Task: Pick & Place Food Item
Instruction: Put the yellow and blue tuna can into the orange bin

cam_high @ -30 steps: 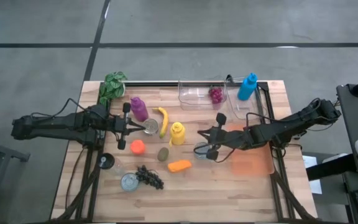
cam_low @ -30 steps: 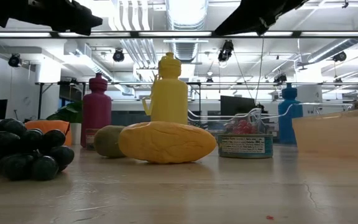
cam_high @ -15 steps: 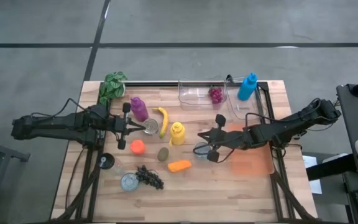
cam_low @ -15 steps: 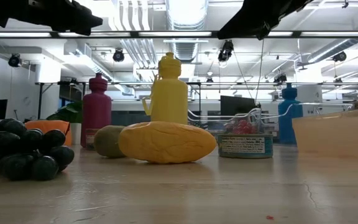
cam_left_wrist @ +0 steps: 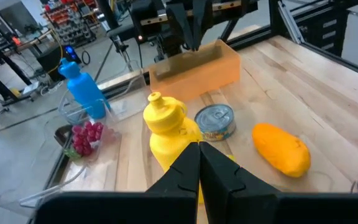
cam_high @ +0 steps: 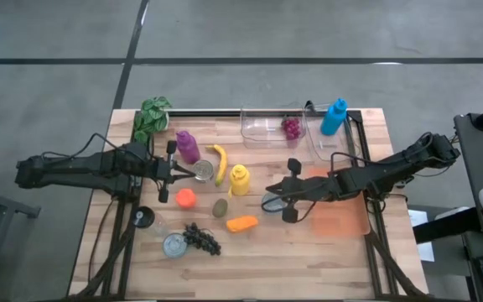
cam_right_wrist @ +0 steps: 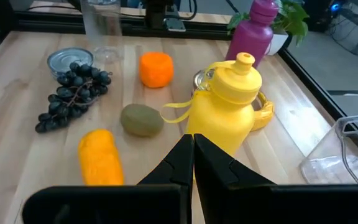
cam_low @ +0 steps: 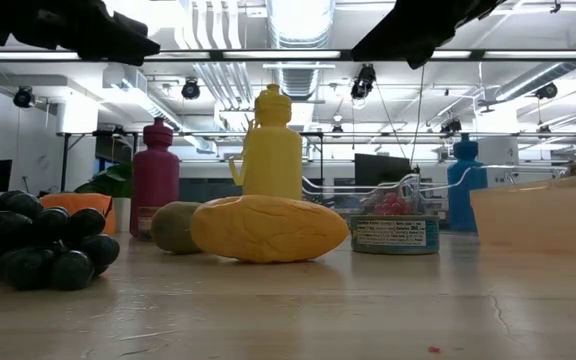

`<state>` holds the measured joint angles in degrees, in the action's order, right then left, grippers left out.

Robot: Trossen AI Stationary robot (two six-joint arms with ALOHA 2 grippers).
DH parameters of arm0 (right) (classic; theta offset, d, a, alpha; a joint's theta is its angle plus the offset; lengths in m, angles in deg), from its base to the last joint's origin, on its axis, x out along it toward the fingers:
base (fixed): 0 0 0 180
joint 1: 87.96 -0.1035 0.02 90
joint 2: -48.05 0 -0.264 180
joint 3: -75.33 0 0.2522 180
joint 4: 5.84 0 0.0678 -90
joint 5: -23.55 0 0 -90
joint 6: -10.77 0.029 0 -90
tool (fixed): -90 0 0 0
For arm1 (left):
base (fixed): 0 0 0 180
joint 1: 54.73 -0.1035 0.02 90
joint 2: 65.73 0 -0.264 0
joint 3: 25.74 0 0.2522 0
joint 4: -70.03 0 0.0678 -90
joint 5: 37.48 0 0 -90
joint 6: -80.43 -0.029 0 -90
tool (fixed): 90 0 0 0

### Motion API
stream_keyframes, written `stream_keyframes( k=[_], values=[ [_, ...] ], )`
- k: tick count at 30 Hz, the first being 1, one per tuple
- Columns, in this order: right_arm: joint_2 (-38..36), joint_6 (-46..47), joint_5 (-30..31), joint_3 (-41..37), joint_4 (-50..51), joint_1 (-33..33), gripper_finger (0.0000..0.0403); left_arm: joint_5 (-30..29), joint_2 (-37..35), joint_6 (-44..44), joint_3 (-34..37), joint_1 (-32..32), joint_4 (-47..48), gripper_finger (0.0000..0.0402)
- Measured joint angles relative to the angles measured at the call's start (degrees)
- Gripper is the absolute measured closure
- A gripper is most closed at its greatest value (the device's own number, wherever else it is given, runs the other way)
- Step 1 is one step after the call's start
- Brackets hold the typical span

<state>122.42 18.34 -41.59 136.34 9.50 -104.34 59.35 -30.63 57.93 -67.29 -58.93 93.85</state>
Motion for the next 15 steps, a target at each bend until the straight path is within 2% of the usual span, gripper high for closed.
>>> stream_keyframes(
  k=[15],
  values=[
    [-0.02,0.97,0.06,0.0,0.02,0.0,0.0394,0.0,0.0,0.0,0.0,0.01,0.7,0.0391]
  ],
)
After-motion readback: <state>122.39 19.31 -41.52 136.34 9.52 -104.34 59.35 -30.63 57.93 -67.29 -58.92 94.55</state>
